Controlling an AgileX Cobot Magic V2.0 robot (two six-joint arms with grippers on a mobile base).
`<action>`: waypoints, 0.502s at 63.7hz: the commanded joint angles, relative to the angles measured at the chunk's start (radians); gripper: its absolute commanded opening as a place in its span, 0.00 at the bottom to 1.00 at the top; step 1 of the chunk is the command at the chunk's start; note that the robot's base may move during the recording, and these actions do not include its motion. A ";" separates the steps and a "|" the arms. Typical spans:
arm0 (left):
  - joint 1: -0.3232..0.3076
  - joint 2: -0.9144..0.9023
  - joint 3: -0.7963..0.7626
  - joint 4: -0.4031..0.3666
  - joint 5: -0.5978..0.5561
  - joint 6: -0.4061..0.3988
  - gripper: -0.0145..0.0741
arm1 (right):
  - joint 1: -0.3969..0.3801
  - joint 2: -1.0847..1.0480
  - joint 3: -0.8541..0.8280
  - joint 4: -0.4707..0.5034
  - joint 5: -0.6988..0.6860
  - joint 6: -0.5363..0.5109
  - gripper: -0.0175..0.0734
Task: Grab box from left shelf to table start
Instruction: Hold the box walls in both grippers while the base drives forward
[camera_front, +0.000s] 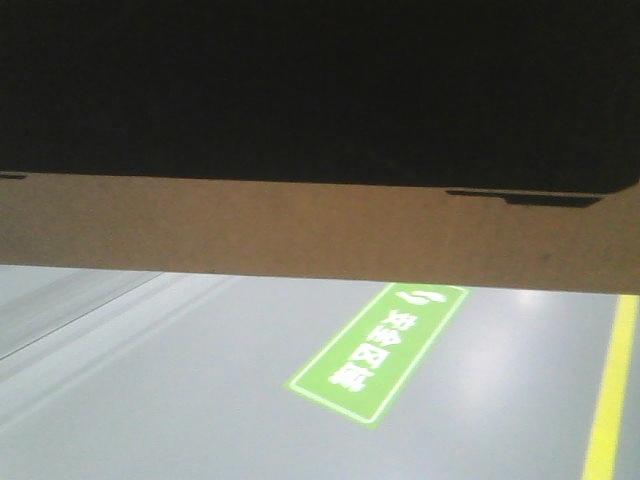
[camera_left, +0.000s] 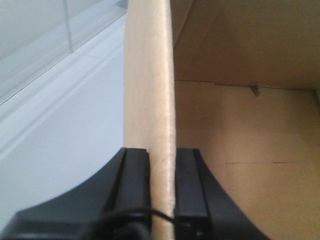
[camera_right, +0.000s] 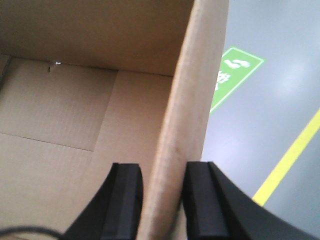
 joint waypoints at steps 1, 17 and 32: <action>-0.008 -0.020 -0.044 0.105 -0.153 -0.016 0.06 | -0.009 -0.006 -0.032 -0.094 -0.077 -0.015 0.25; -0.008 -0.020 -0.044 0.107 -0.153 -0.016 0.06 | -0.009 -0.006 -0.032 -0.094 -0.078 -0.015 0.25; -0.008 -0.020 -0.044 0.111 -0.151 -0.016 0.06 | -0.009 -0.006 -0.032 -0.094 -0.076 -0.015 0.25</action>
